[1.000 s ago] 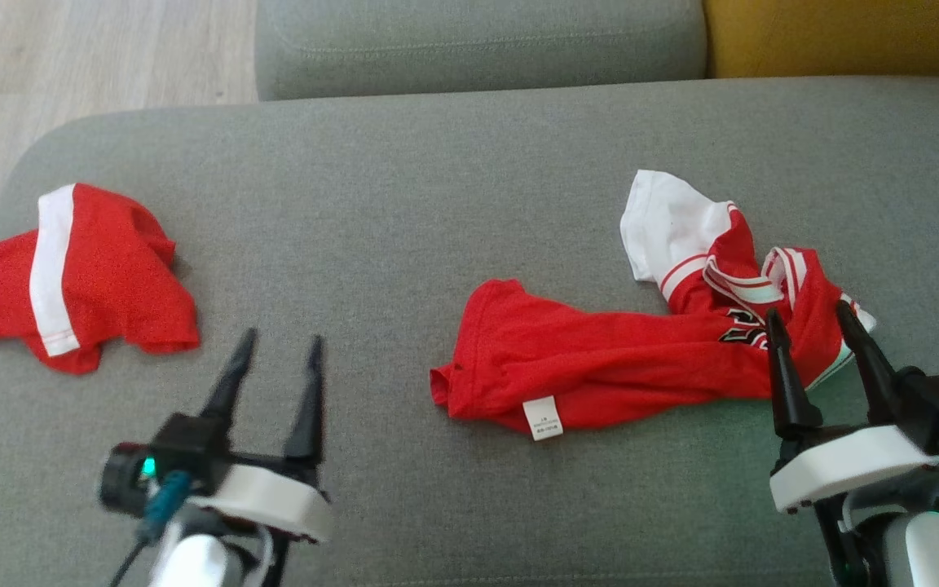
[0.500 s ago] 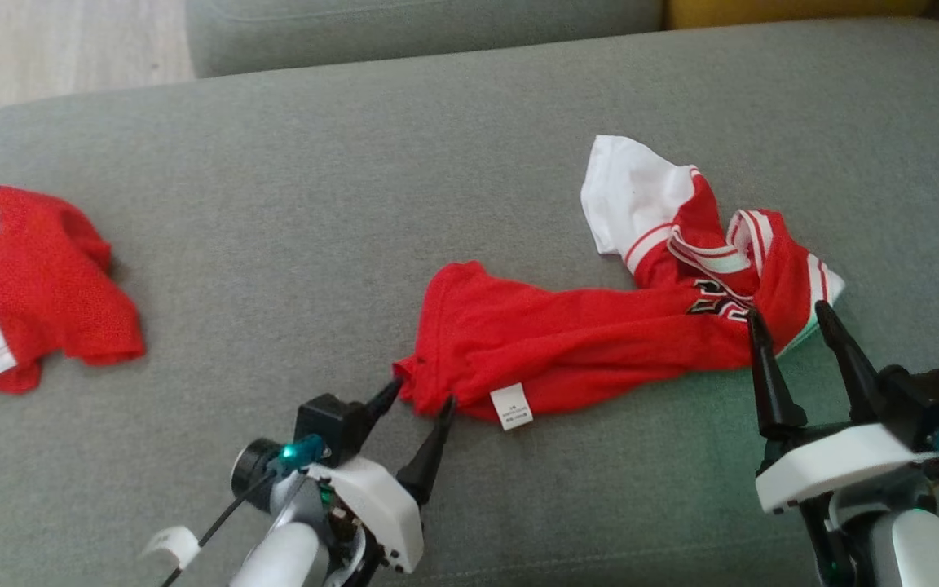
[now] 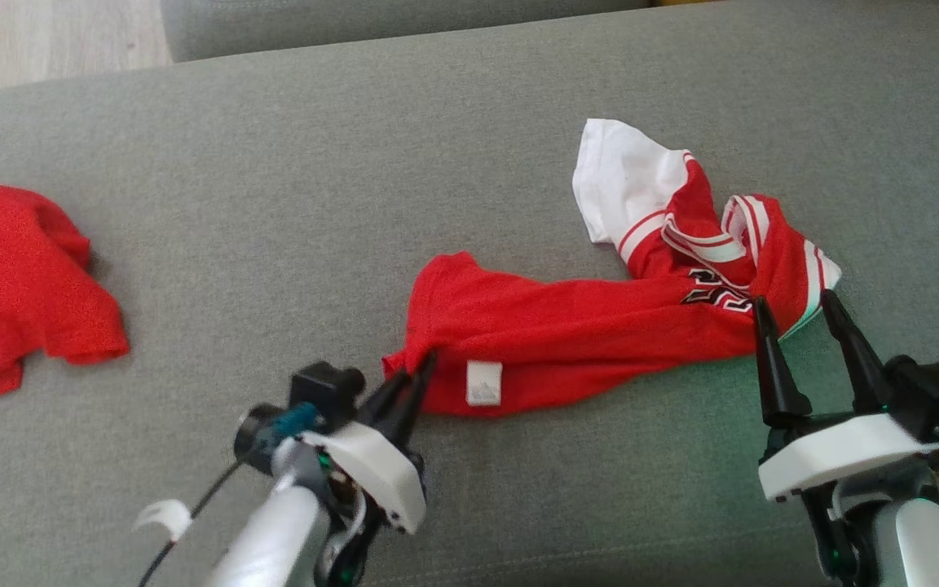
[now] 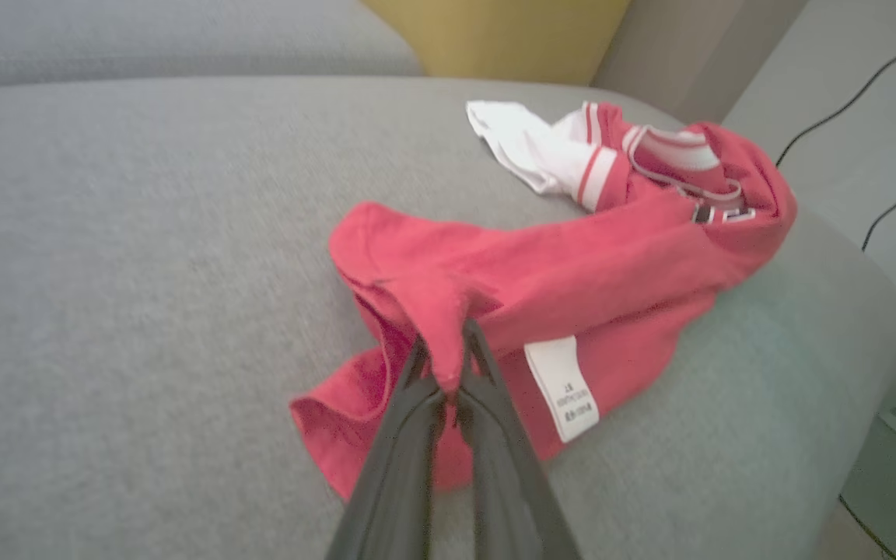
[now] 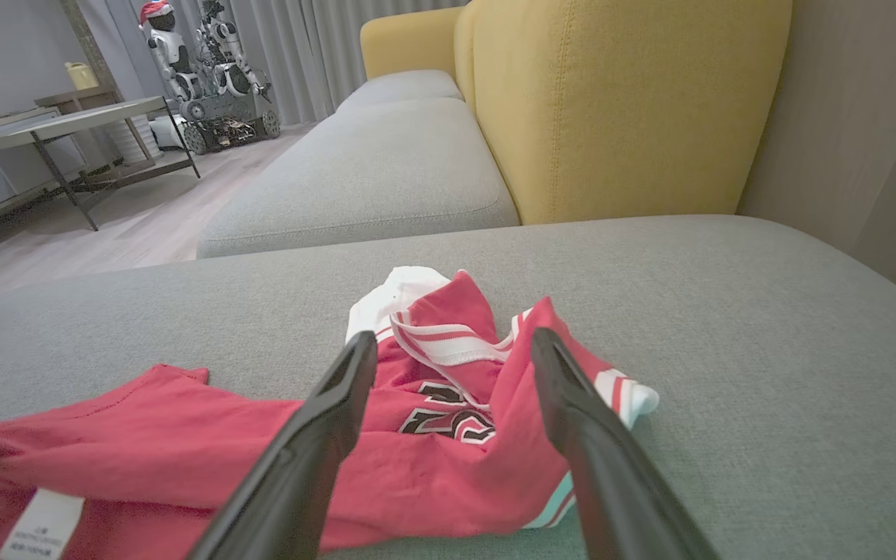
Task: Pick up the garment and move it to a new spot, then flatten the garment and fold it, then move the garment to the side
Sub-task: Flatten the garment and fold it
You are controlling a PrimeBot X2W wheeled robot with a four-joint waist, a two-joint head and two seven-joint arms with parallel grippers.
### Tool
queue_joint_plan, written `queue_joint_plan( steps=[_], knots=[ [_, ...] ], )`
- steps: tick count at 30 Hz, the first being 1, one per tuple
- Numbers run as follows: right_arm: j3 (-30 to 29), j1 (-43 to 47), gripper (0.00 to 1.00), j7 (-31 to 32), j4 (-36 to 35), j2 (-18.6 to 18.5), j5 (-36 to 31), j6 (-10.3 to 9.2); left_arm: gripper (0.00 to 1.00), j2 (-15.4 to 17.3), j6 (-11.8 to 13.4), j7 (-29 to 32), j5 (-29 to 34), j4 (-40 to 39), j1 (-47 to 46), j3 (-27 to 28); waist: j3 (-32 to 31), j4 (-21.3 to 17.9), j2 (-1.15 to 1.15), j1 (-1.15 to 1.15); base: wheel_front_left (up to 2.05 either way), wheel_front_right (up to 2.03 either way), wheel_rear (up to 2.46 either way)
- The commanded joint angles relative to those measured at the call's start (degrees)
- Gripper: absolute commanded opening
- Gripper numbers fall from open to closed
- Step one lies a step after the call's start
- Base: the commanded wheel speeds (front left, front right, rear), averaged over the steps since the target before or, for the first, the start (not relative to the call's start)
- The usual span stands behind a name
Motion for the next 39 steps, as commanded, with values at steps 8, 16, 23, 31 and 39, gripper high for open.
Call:
queue_joint_plan(
  steps=[8, 16, 23, 31, 39],
  knots=[
    [0.48, -2.35, 1.0, -0.35, -0.9, -0.22, 0.92, -0.04, 0.0, 4.48, 5.81, -4.06, -1.41, -7.47, -3.01, 9.73, -0.1, 1.36, 0.0, 0.0, 0.0, 0.0, 0.0],
    [-2.13, -2.51, 1.0, 0.15, 0.14, -0.22, 0.97, -0.04, 0.0, 7.29, 9.33, -3.41, -3.37, -8.52, 0.44, 14.28, 0.04, 1.76, 0.0, 0.0, 0.0, 0.0, 0.0],
    [-2.66, -2.54, 1.0, 0.38, 0.38, -0.22, 1.21, -0.04, 0.99, 6.57, 10.14, -2.73, -5.47, -7.16, 4.52, 14.73, 0.0, 2.27, 0.0, 0.0, 0.0, 0.0, 0.0],
    [-2.21, -2.63, 1.0, 0.77, 0.26, -0.22, 0.86, -0.04, 1.0, 5.56, 10.84, -5.63, -4.55, -7.73, 5.52, 13.93, -1.48, 3.77, 0.0, 0.0, 0.0, 0.0, 0.0],
    [-1.5, -1.67, 1.0, 1.05, -0.26, -0.21, 0.36, -0.04, 1.0, 5.97, 13.01, -8.13, -0.39, -13.86, 5.74, 15.5, -3.74, 5.19, 0.0, 0.0, 0.0, 0.0, 0.0]
  ],
)
